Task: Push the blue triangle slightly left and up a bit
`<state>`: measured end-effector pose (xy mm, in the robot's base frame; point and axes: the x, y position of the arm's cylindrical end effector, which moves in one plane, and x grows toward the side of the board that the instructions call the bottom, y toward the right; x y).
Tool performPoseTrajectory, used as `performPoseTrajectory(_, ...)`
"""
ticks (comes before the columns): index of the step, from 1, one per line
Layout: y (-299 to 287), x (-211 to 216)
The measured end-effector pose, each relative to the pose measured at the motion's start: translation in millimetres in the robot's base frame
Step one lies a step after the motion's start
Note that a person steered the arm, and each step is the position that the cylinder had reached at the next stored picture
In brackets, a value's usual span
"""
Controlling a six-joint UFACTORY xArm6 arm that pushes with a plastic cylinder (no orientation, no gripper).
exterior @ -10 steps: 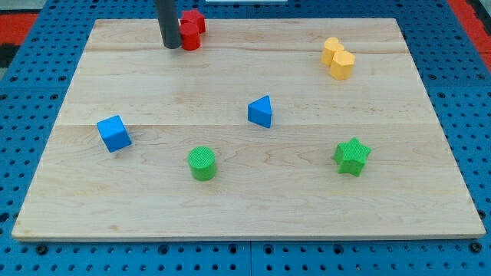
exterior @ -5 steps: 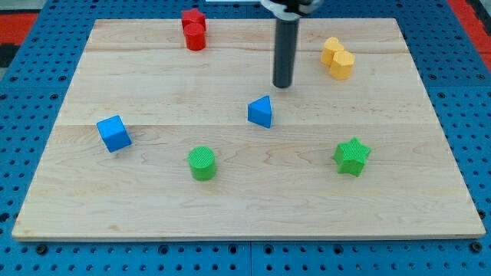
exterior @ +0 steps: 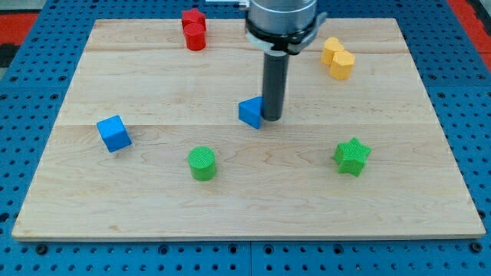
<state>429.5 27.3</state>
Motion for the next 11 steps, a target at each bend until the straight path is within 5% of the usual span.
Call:
performPoseTrajectory(2, -30.0, 17.3)
performPoseTrajectory(6, -22.4, -22.4)
performPoseTrajectory(8, -42.4, 60.1)
performPoseTrajectory(9, -42.7, 61.4)
performPoseTrajectory(11, -37.0, -59.5)
